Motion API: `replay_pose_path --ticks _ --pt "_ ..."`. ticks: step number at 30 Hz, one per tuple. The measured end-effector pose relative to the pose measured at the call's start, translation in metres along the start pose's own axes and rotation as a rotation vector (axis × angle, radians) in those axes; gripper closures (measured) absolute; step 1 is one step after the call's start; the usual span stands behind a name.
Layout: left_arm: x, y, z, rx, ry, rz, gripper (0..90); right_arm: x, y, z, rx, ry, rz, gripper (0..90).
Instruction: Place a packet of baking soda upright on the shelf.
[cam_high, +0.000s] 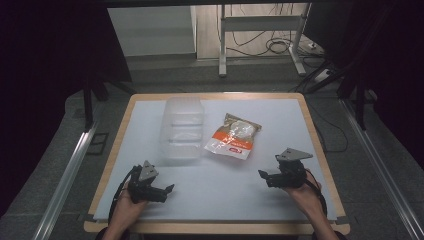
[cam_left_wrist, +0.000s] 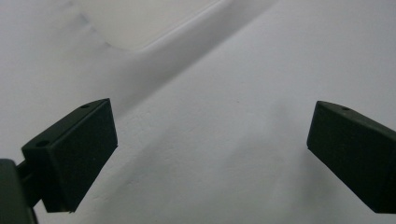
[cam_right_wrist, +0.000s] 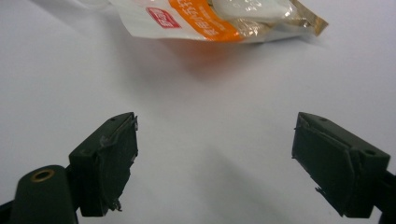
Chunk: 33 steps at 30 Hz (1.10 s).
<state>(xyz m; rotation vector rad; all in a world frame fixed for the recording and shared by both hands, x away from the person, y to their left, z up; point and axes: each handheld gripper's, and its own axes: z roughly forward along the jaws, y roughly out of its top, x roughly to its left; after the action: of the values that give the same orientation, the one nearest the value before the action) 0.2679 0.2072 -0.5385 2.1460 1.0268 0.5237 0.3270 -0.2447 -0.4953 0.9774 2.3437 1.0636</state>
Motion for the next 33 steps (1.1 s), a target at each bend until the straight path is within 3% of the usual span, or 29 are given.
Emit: replay_pose_path --ticks 7,12,15,20,28,33 --pt "-0.001 0.000 0.001 0.000 0.002 0.002 1.8 -0.001 0.006 0.004 0.035 0.012 0.017 14.2" --pt "-0.001 0.000 0.002 0.006 0.007 0.002 1.7 -0.003 0.013 0.007 0.023 0.046 0.053 12.4" --pt "-0.002 0.000 0.002 0.010 0.007 0.007 1.7 -0.002 0.018 0.010 0.031 0.053 0.038 11.6" --pt "-0.002 0.000 0.002 0.011 0.008 0.005 1.7 -0.003 0.031 0.014 0.049 0.026 0.007 13.3" --pt "-0.003 0.000 0.002 0.015 0.006 0.006 1.8 -0.011 0.052 0.018 0.035 0.076 0.035 25.2" --pt "-0.003 0.001 0.003 0.017 0.005 0.011 1.8 -0.011 0.065 0.027 0.047 0.080 -0.017 41.3"
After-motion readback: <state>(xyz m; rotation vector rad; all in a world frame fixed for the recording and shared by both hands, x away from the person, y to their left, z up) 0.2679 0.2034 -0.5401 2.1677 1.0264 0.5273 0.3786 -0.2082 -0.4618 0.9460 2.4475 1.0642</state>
